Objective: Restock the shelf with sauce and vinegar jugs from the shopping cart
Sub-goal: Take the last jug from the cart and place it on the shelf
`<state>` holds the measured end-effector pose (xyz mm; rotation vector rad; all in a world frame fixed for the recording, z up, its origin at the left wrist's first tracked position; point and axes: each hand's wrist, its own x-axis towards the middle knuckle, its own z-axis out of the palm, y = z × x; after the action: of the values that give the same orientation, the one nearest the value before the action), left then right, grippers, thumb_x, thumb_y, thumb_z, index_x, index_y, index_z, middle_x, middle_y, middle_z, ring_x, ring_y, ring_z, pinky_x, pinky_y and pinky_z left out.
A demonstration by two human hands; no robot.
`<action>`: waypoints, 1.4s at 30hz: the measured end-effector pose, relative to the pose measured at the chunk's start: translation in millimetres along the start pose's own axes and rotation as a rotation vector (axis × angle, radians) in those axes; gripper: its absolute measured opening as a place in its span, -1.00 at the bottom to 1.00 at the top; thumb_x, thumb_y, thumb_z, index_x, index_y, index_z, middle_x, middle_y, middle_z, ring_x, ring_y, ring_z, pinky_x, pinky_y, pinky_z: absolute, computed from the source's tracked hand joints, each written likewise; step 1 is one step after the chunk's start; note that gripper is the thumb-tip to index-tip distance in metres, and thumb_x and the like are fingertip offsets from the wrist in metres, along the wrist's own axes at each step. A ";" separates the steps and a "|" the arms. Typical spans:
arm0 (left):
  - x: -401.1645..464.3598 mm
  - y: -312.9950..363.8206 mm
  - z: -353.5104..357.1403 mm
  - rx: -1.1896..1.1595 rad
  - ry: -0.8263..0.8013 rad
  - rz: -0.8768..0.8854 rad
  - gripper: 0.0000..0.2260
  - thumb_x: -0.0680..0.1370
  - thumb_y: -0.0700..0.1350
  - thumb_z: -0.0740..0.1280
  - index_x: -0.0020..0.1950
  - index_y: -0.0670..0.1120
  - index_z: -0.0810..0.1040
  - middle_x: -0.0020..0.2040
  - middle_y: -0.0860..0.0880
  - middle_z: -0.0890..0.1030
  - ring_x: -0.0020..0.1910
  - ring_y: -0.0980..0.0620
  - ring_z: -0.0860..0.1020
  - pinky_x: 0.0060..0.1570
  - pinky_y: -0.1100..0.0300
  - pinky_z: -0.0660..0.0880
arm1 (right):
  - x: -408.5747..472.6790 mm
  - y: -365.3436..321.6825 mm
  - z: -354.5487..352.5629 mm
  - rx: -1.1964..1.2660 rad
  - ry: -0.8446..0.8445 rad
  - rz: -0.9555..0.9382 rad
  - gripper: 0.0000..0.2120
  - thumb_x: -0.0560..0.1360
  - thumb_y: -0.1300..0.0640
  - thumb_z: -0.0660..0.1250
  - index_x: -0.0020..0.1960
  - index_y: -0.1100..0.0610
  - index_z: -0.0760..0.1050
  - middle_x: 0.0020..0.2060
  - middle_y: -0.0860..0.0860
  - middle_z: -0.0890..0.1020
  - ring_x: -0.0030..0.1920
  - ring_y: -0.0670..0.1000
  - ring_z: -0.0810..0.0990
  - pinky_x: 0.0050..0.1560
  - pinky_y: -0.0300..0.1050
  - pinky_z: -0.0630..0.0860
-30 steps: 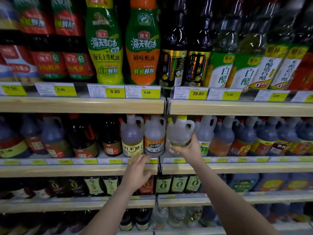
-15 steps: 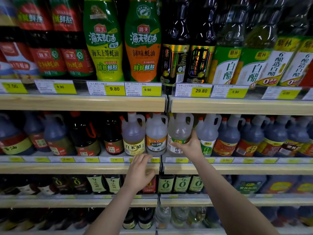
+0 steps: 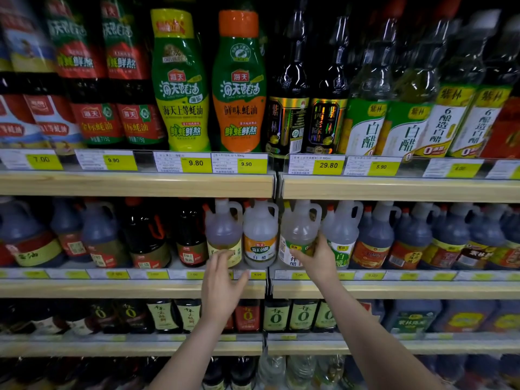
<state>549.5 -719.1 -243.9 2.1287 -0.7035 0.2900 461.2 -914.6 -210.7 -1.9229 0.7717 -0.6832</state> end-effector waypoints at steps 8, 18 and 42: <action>15.5 -0.3 8.6 -0.039 0.182 -0.238 -0.21 0.21 -0.02 0.60 0.28 -0.26 0.30 0.17 -0.24 0.41 0.20 -0.22 0.39 0.13 -0.07 0.45 | -9.3 -11.3 32.5 -0.086 0.283 0.076 -0.01 0.13 -0.01 0.63 0.39 0.20 0.18 0.25 0.15 0.44 0.29 0.17 0.41 0.13 0.10 0.49; 12.3 -6.7 15.8 0.055 0.157 -0.292 -0.19 0.26 0.05 0.56 0.35 -0.22 0.27 0.21 -0.22 0.46 0.21 -0.24 0.44 0.08 -0.12 0.43 | -4.7 1.3 23.0 -0.166 0.180 0.018 -0.06 0.24 0.00 0.57 0.45 0.16 0.15 0.31 0.11 0.45 0.31 0.16 0.43 0.17 0.04 0.49; 26.9 -31.6 27.7 0.127 0.213 -0.235 -0.27 0.27 0.09 0.52 0.31 -0.19 0.36 0.13 -0.17 0.56 0.13 -0.16 0.52 -0.01 -0.02 0.28 | 4.8 -60.7 89.3 -0.758 0.173 -0.284 -0.14 0.14 -0.13 0.56 0.25 0.33 0.38 -0.02 0.16 0.59 -0.43 0.18 0.61 -0.56 -0.18 0.31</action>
<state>588.5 -736.1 -269.9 2.2331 -0.3150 0.4346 543.2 -846.4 -193.1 -2.7247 0.9644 -0.8073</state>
